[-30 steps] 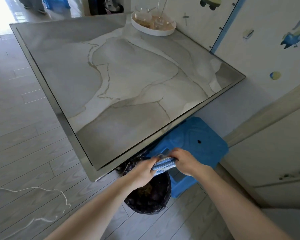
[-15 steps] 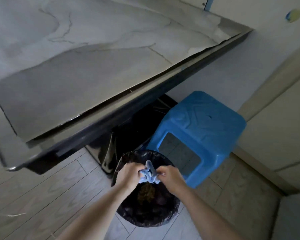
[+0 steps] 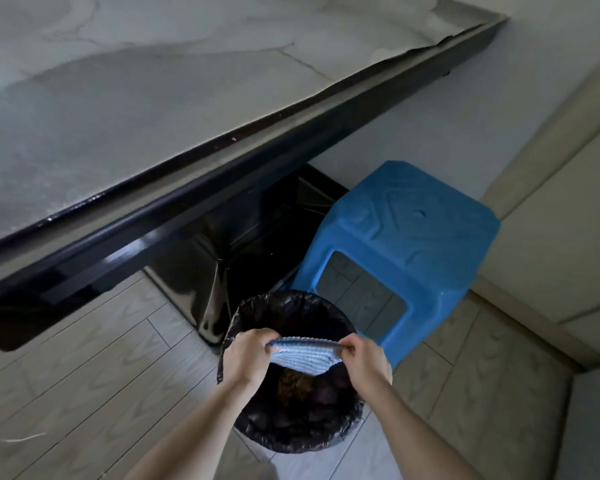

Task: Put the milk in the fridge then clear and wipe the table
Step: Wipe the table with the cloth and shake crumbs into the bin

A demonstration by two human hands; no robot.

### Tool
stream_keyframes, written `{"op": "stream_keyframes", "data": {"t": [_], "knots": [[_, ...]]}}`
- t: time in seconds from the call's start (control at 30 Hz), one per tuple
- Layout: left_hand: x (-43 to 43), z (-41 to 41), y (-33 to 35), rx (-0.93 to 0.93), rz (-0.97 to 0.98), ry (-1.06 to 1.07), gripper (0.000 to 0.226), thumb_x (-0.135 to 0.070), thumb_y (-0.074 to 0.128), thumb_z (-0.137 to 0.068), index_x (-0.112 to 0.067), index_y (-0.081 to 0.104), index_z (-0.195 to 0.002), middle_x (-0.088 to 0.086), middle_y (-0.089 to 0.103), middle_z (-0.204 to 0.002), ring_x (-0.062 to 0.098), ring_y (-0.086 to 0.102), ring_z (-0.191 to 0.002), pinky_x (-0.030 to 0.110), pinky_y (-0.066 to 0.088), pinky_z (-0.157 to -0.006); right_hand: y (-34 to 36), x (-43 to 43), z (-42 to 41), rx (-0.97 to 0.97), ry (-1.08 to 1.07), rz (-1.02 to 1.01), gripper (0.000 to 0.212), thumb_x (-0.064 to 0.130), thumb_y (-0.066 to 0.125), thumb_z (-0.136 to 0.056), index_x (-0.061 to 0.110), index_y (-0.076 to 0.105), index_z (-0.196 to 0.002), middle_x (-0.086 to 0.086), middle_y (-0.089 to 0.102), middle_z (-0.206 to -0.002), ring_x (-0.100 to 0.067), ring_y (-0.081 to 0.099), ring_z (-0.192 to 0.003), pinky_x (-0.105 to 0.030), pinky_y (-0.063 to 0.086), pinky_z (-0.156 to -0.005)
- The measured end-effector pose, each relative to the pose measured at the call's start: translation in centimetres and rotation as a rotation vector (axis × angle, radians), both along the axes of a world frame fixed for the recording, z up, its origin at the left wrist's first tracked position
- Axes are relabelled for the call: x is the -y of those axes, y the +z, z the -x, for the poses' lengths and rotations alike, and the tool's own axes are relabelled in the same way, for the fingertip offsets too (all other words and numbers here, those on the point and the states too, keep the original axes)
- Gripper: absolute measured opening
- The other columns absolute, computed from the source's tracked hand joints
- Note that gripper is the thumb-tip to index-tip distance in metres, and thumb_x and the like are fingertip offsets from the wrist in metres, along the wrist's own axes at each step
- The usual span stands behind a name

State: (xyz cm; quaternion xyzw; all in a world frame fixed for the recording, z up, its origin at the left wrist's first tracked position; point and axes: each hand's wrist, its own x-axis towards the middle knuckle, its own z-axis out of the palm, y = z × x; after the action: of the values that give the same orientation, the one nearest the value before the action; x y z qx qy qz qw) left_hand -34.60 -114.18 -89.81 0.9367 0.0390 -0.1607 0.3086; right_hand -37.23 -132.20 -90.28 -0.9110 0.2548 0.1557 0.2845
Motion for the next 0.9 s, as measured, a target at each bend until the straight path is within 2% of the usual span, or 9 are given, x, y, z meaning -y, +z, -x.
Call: {"op": "stream_keyframes", "data": {"t": [0.2,0.27,0.37,0.4,0.5,0.63,0.7,0.8,0.9], "knots": [[0.3,1.4,9.0,-0.007,0.114,-0.034,0.030,-0.008,0.049,-0.087,-0.021,0.068,-0.106,0.001,0.068,-0.104,0.018,0.060,-0.094,0.025,0.042,-0.074,9.9,1.0,1.2,-0.002,0.047,-0.078,0.017,0.024,0.054,-0.089,0.019,0.062,-0.103,-0.003,0.066,-0.104,-0.022,0.059,-0.098,-0.028,0.042,-0.074],[0.2,1.7,13.1,-0.018,0.160,-0.035,0.028,-0.006,0.050,-0.087,-0.018,0.068,-0.104,0.004,0.068,-0.100,0.019,0.061,-0.087,0.025,0.042,-0.071,14.3,1.4,1.3,0.004,0.078,-0.115,0.017,0.021,0.057,-0.087,0.013,0.063,-0.101,-0.002,0.064,-0.096,-0.019,0.058,-0.094,-0.024,0.039,-0.072],[0.2,2.3,19.9,-0.035,0.207,-0.102,0.024,-0.005,0.053,-0.085,-0.013,0.069,-0.101,0.006,0.069,-0.097,0.021,0.063,-0.092,0.028,0.046,-0.079,21.8,1.8,1.7,-0.003,0.161,-0.093,0.019,0.017,0.057,-0.087,0.009,0.063,-0.103,0.001,0.057,-0.091,-0.013,0.053,-0.089,-0.021,0.033,-0.072],[0.0,2.4,22.3,-0.030,0.199,-0.145,0.022,-0.006,0.053,-0.085,-0.012,0.068,-0.099,0.005,0.069,-0.094,0.018,0.063,-0.091,0.027,0.045,-0.078,24.6,1.8,1.8,-0.001,0.174,-0.082,0.019,0.016,0.056,-0.087,0.009,0.063,-0.103,0.000,0.059,-0.093,-0.012,0.052,-0.089,-0.022,0.033,-0.072],[-0.8,2.6,30.8,0.006,0.179,-0.249,0.011,-0.010,0.054,-0.085,-0.013,0.065,-0.086,-0.005,0.057,-0.073,0.011,0.054,-0.076,0.016,0.033,-0.057,33.6,1.5,2.2,0.011,0.206,-0.044,0.014,0.017,0.054,-0.087,0.015,0.063,-0.098,-0.003,0.065,-0.101,-0.015,0.057,-0.094,-0.024,0.036,-0.073],[-2.4,1.5,40.5,0.062,0.156,-0.315,0.013,-0.017,0.057,-0.085,-0.007,0.063,-0.090,-0.003,0.054,-0.069,0.012,0.051,-0.077,0.021,0.029,-0.062,43.8,0.1,1.7,0.082,0.256,-0.044,0.013,0.020,0.053,-0.088,0.029,0.051,-0.079,0.003,0.057,-0.089,-0.011,0.050,-0.084,-0.022,0.035,-0.071],[-3.4,1.2,44.8,0.065,0.139,-0.330,0.009,-0.017,0.056,-0.086,-0.010,0.061,-0.083,-0.010,0.043,-0.061,0.012,0.047,-0.075,0.020,0.028,-0.057,47.8,-0.6,1.3,0.125,0.281,-0.043,0.004,0.021,0.054,-0.088,0.022,0.058,-0.088,-0.001,0.060,-0.092,-0.011,0.050,-0.084,-0.022,0.035,-0.071],[-4.9,0.6,50.0,0.064,0.134,-0.317,0.029,-0.017,0.055,-0.085,-0.027,0.044,-0.061,-0.010,0.043,-0.060,0.013,0.046,-0.069,0.017,0.027,-0.052,52.7,-1.7,1.0,0.180,0.312,-0.059,0.016,0.021,0.056,-0.086,0.012,0.062,-0.097,-0.004,0.063,-0.094,-0.013,0.052,-0.085,-0.025,0.038,-0.072],[-6.5,-0.1,53.7,0.089,0.165,-0.299,0.028,-0.016,0.055,-0.085,-0.029,0.043,-0.062,-0.008,0.045,-0.062,0.010,0.045,-0.062,0.020,0.028,-0.053,56.2,-2.7,0.3,0.265,0.350,-0.091,0.007,0.020,0.058,-0.083,0.015,0.062,-0.086,-0.001,0.059,-0.083,-0.015,0.053,-0.081,-0.027,0.038,-0.069]]}}
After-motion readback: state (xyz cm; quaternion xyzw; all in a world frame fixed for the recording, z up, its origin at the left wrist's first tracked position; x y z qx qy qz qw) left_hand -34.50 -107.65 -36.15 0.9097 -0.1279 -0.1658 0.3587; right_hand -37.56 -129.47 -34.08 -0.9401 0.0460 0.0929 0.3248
